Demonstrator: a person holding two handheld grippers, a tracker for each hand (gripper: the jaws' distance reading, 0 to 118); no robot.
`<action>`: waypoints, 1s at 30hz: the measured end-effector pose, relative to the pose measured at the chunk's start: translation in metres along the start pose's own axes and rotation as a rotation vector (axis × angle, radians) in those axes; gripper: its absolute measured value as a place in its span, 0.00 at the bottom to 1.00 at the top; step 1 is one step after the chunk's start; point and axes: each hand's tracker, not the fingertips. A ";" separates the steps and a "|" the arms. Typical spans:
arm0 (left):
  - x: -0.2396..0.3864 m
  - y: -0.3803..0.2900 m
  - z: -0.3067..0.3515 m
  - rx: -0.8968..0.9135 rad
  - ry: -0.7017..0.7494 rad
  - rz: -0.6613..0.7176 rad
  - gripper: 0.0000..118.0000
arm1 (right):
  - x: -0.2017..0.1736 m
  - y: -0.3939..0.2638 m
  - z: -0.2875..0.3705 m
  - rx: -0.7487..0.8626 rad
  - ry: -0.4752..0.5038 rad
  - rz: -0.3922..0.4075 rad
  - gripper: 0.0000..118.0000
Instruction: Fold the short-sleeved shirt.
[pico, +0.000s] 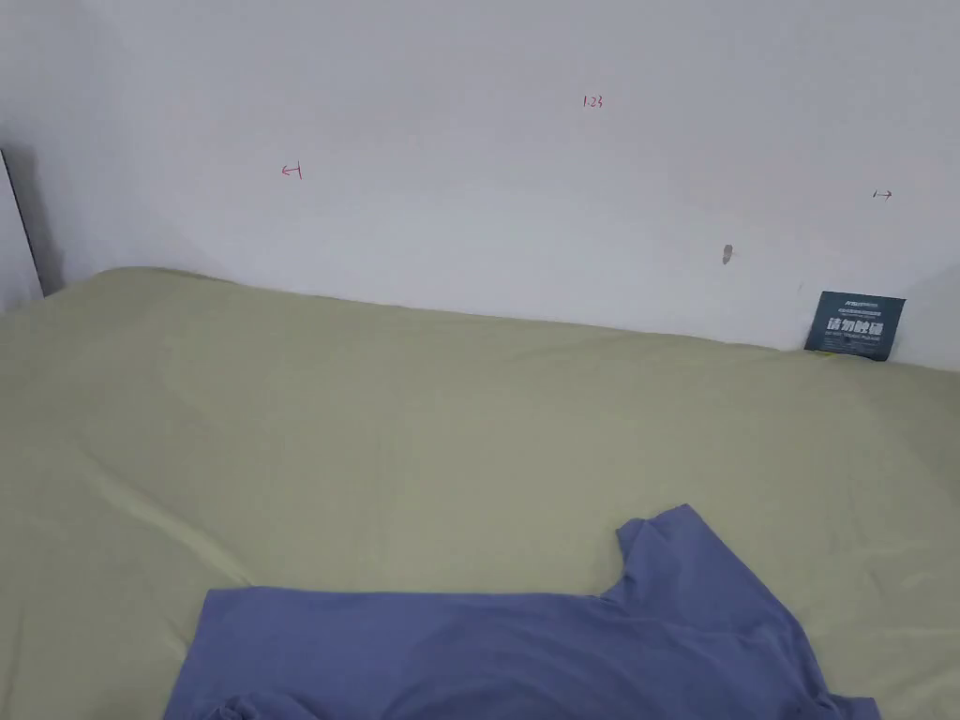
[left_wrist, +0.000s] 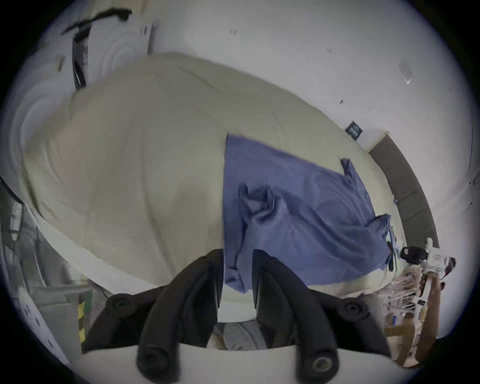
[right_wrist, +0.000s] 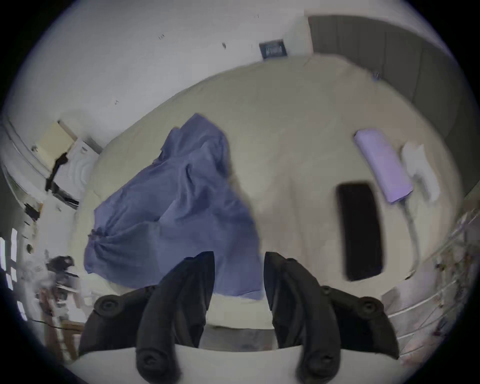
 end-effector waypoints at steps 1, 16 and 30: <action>0.008 0.004 0.008 0.056 0.012 -0.023 0.21 | -0.010 0.003 0.012 0.062 -0.054 0.037 0.38; 0.227 -0.056 0.006 0.362 0.103 -0.336 0.00 | -0.199 -0.055 0.017 0.420 0.010 0.311 0.00; 0.211 -0.038 -0.027 0.257 0.069 -0.265 0.00 | -0.219 -0.056 -0.018 0.319 0.022 0.349 0.00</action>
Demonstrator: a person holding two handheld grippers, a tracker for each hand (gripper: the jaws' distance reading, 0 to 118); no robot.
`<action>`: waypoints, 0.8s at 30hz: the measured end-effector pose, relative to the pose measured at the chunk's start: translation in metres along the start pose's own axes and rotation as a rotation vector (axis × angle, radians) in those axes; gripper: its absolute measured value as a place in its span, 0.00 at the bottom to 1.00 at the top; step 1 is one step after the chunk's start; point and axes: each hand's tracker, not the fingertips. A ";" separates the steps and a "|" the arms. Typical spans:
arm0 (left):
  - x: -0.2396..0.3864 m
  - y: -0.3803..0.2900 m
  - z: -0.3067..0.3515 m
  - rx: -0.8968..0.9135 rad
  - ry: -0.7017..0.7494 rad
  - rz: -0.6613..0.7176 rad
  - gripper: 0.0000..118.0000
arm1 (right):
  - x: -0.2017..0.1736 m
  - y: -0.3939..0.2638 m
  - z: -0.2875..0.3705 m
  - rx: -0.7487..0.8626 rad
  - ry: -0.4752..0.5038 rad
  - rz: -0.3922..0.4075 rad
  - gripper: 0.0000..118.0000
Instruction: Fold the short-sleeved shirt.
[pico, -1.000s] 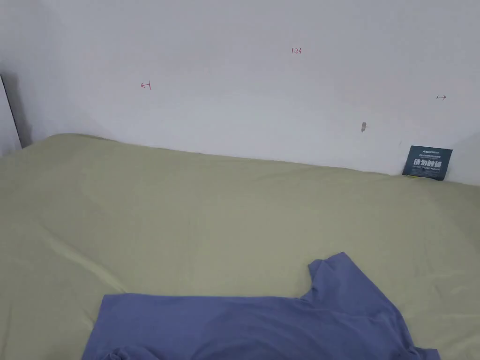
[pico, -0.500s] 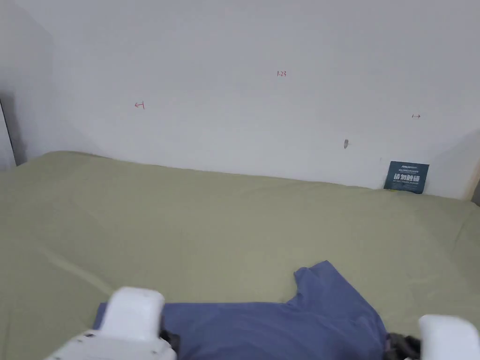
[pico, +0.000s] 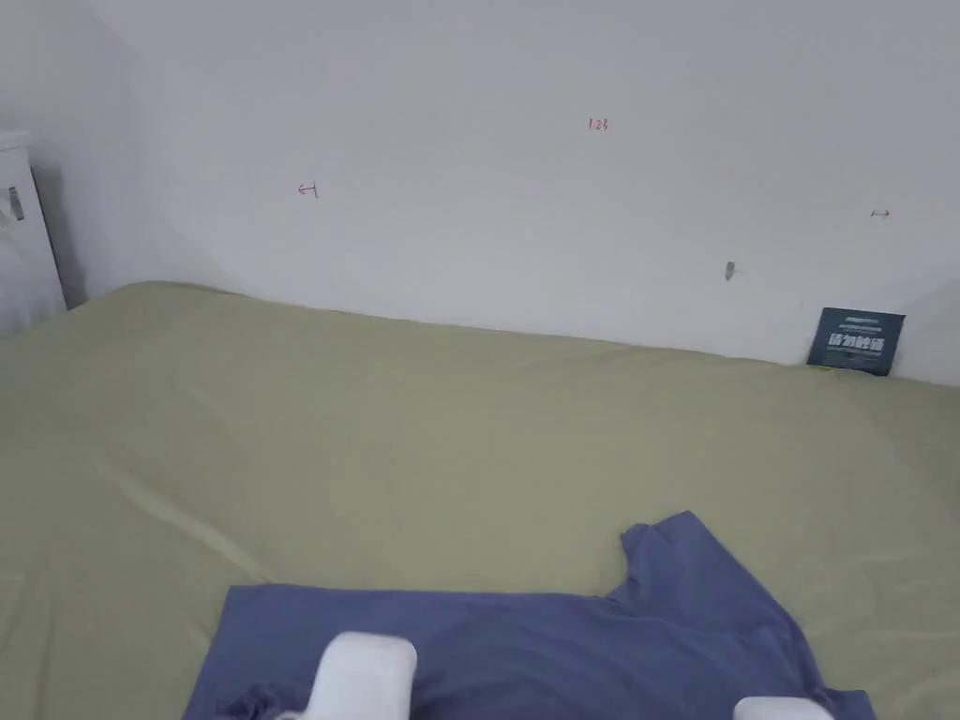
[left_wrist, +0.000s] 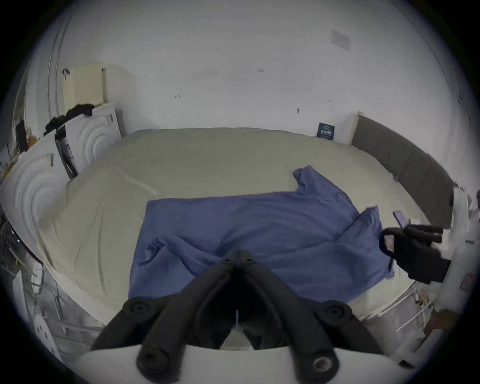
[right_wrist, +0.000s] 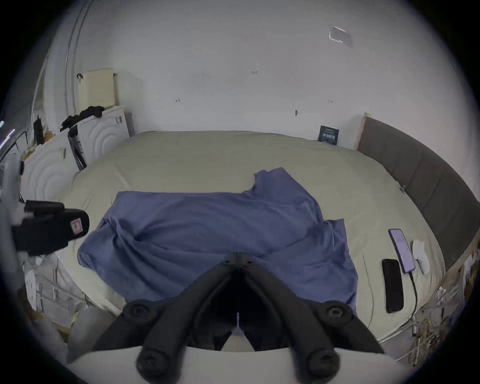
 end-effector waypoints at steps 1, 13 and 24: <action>-0.016 0.013 -0.006 0.009 -0.014 0.021 0.00 | 0.004 0.006 -0.001 0.014 0.001 0.000 0.00; -0.183 0.103 -0.211 -0.419 0.110 0.070 0.72 | 0.095 0.068 -0.052 0.005 -0.030 -0.095 0.00; -0.144 0.066 -0.241 -0.388 0.121 0.039 0.25 | 0.199 0.149 -0.216 -0.328 0.052 -0.036 0.71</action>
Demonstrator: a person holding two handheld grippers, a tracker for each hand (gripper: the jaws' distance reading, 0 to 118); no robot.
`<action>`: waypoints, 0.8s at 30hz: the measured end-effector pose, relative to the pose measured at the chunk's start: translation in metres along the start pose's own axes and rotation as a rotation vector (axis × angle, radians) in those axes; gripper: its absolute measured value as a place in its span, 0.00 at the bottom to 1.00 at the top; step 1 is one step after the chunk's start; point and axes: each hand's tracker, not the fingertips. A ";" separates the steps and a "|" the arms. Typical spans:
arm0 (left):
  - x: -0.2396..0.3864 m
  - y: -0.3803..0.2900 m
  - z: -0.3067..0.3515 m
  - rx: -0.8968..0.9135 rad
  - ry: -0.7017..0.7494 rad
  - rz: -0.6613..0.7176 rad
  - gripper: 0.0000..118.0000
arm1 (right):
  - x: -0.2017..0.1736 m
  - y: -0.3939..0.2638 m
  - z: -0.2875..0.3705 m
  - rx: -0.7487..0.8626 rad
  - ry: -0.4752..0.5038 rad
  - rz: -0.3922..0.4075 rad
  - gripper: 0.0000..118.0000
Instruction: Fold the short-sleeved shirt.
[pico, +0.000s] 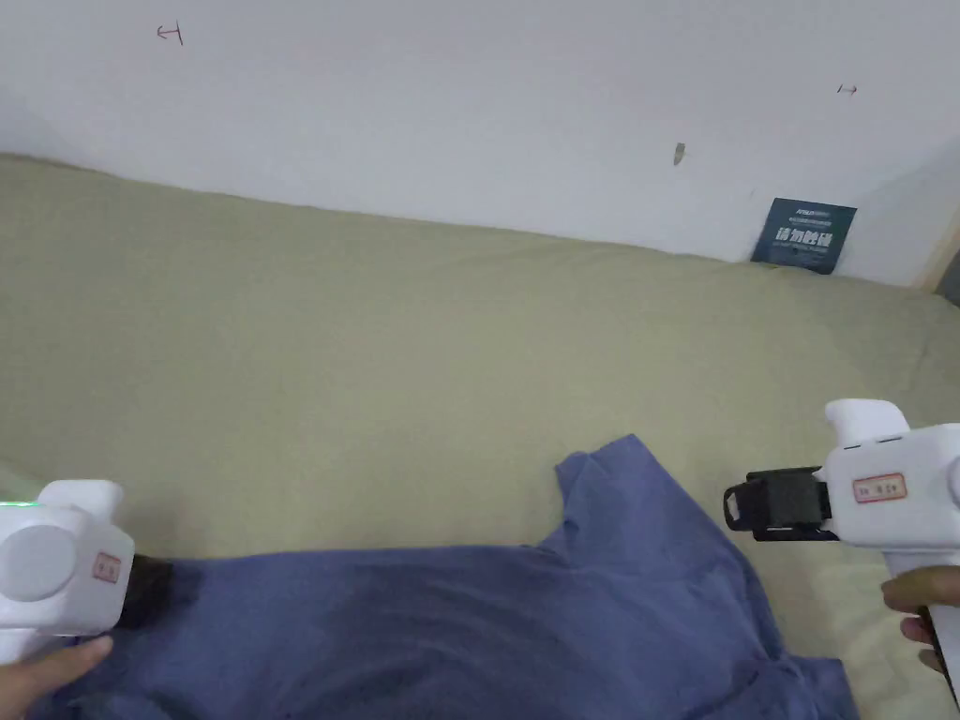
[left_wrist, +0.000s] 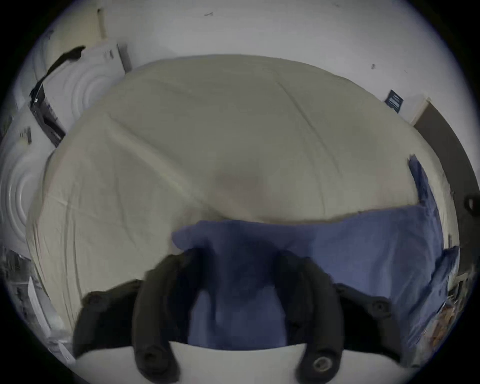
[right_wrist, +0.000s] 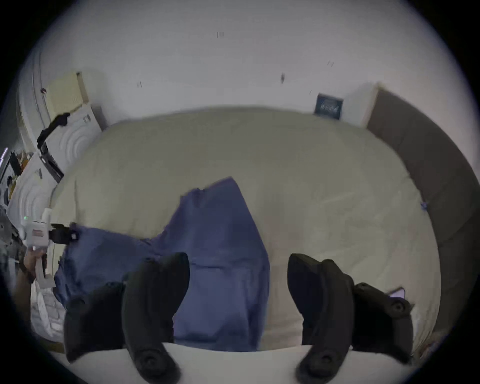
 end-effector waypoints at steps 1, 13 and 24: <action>0.002 -0.001 0.002 0.006 -0.016 -0.007 0.05 | 0.004 0.007 -0.018 -0.068 0.006 -0.008 0.71; 0.002 -0.012 0.010 0.031 -0.057 0.061 0.02 | 0.011 0.028 -0.130 -0.234 -0.056 0.053 0.71; -0.012 -0.009 0.017 0.069 -0.131 0.078 0.02 | -0.018 0.025 -0.088 -0.122 -0.057 -0.015 0.00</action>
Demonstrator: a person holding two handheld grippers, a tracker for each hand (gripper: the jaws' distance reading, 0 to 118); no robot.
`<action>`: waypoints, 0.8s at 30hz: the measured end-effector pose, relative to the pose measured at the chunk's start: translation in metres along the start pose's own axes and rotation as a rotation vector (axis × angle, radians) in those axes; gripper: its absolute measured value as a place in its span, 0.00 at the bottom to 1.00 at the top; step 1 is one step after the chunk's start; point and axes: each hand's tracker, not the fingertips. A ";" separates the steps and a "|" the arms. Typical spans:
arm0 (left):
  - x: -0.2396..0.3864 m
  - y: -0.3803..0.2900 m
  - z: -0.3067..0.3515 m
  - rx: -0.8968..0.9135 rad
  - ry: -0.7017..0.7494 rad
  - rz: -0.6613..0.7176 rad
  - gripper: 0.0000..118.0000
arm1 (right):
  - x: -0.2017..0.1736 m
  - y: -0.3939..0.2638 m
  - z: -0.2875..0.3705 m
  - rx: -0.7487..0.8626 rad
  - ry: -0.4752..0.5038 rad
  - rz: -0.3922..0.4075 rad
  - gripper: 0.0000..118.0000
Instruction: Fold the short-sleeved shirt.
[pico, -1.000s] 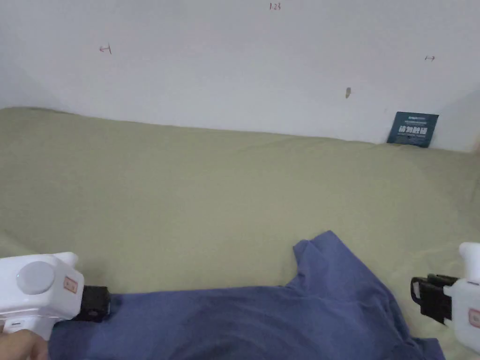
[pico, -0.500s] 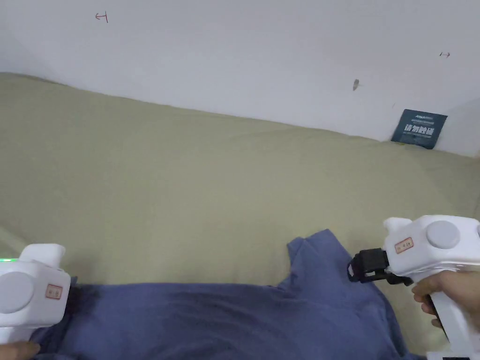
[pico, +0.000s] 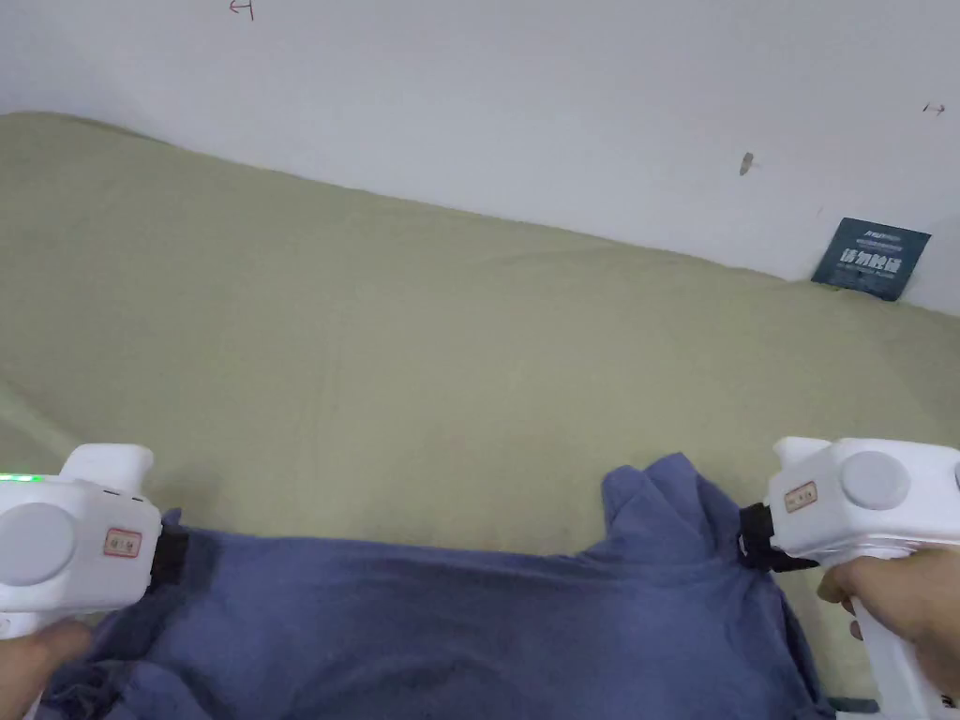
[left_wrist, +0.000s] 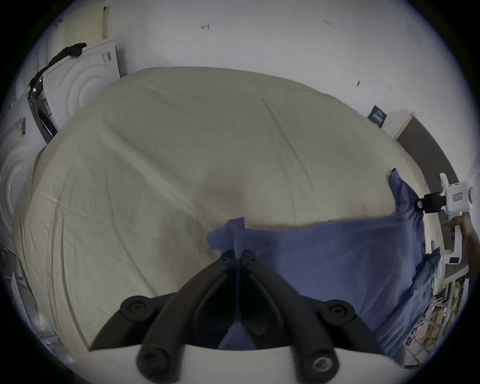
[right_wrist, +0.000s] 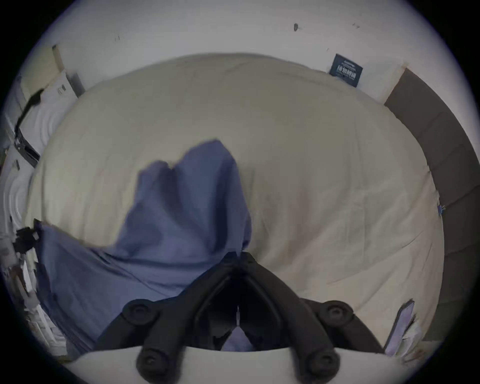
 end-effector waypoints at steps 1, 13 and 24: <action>-0.001 0.001 0.003 -0.004 -0.008 0.009 0.02 | -0.001 -0.001 0.012 0.023 0.024 -0.002 0.00; 0.006 -0.018 0.108 0.124 -0.010 -0.127 0.02 | -0.023 -0.067 0.177 0.254 0.099 0.134 0.00; 0.005 -0.106 0.184 0.176 -0.038 -0.207 0.02 | 0.003 -0.199 0.245 0.318 0.135 0.056 0.00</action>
